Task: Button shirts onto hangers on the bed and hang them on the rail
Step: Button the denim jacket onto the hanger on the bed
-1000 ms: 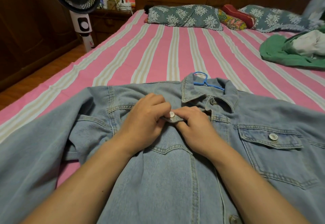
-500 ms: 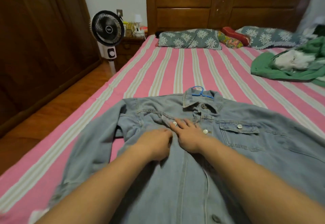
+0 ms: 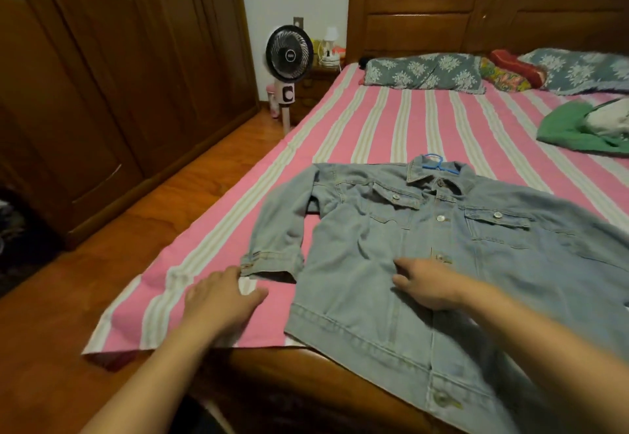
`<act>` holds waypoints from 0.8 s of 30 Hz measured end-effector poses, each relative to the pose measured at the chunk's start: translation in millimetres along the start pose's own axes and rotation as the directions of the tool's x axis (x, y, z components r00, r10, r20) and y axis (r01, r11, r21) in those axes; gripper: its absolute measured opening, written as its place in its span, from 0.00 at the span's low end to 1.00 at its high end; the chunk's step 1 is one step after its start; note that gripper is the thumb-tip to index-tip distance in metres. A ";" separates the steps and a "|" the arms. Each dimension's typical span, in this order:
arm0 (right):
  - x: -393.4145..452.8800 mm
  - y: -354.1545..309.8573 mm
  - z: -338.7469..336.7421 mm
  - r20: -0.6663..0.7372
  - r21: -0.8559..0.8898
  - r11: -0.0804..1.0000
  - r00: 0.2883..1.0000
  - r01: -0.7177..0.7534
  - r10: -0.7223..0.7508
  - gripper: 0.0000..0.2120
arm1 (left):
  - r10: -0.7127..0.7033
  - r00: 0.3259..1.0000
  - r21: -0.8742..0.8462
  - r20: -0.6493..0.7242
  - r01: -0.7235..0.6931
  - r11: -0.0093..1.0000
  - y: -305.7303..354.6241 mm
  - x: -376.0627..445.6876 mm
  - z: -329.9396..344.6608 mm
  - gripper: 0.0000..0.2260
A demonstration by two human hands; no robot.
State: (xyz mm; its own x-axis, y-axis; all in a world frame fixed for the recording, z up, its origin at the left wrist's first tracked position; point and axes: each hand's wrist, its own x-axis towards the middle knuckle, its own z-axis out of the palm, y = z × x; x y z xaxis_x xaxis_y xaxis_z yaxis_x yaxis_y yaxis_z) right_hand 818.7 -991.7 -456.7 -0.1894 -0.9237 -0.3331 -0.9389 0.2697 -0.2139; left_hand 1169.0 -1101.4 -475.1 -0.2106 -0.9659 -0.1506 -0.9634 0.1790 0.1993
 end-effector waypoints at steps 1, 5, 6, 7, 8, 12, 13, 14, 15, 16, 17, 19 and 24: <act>-7.5 -1.9 2.1 0.007 0.020 1.000 1.000 0.002 -0.002 0.22 | -0.003 1.000 0.003 0.002 0.003 1.000 7.1 1.1 -0.4 0.39; -38.0 -3.0 16.0 0.070 -0.066 0.998 0.998 0.012 -0.008 0.30 | 0.052 0.997 0.114 -0.062 -0.045 0.992 32.5 16.5 -0.4 0.32; -43.1 -1.0 20.4 0.082 -0.101 0.995 0.997 0.002 0.006 0.30 | 0.063 0.995 0.121 -0.077 -0.053 0.991 32.9 24.4 1.2 0.28; -48.0 0.8 24.0 0.083 -0.121 0.993 0.996 -0.004 0.014 0.30 | 0.061 0.995 0.104 -0.075 -0.053 0.993 29.9 31.8 1.1 0.26; -52.9 2.6 27.1 0.076 -0.128 0.992 0.997 -0.012 0.021 0.30 | 0.063 0.995 0.049 -0.083 -0.059 0.997 25.5 39.0 1.7 0.23; -69.3 6.9 40.5 0.018 -0.076 0.997 1.000 -0.024 0.026 0.28 | -0.051 0.992 -0.424 -0.114 -0.002 0.905 8.8 66.9 -13.1 0.15; -72.4 7.9 42.1 0.001 -0.052 0.998 1.000 -0.019 0.019 0.28 | -0.085 0.992 -0.558 -0.091 0.020 0.829 8.5 74.6 -21.0 0.14; -76.3 8.5 41.6 -0.011 -0.019 1.000 1.000 -0.011 0.011 0.27 | -0.113 0.991 -0.695 -0.067 0.035 0.718 14.1 75.0 -32.1 0.15; -80.5 8.5 39.6 -0.022 0.029 1.000 1.000 0.001 0.000 0.27 | -0.130 0.990 -0.786 -0.053 0.039 0.617 22.3 72.4 -44.6 0.16; -84.2 9.0 35.6 -0.025 0.107 0.994 1.000 0.011 -0.009 0.26 | -0.133 0.989 -0.840 -0.068 0.016 0.543 35.9 63.7 -59.1 0.16; -88.3 7.5 28.8 -0.029 0.221 0.975 1.000 0.015 -0.009 0.26 | -0.125 0.987 -0.860 -0.105 -0.027 0.510 52.5 53.2 -75.7 0.13; -95.8 2.9 8.8 -0.073 0.519 0.855 0.996 0.002 0.042 0.24 | -0.035 0.978 -0.855 -0.205 -0.162 0.492 94.8 24.8 -110.0 0.12; -124.3 -8.6 -57.0 -0.110 0.989 -0.089 0.992 0.115 0.061 0.25 | 0.514 0.858 -0.811 0.006 -0.296 0.504 199.6 -64.5 -139.4 0.11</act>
State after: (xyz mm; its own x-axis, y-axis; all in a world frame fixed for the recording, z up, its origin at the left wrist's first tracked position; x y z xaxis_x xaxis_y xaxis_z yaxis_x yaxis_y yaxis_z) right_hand 833.9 -894.7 -361.0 -0.2765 -0.9299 -0.2427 0.3466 0.1390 -0.9277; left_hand 1013.4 -1029.4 -290.5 -0.6768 -0.7355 -0.0323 -0.2888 0.2249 0.9306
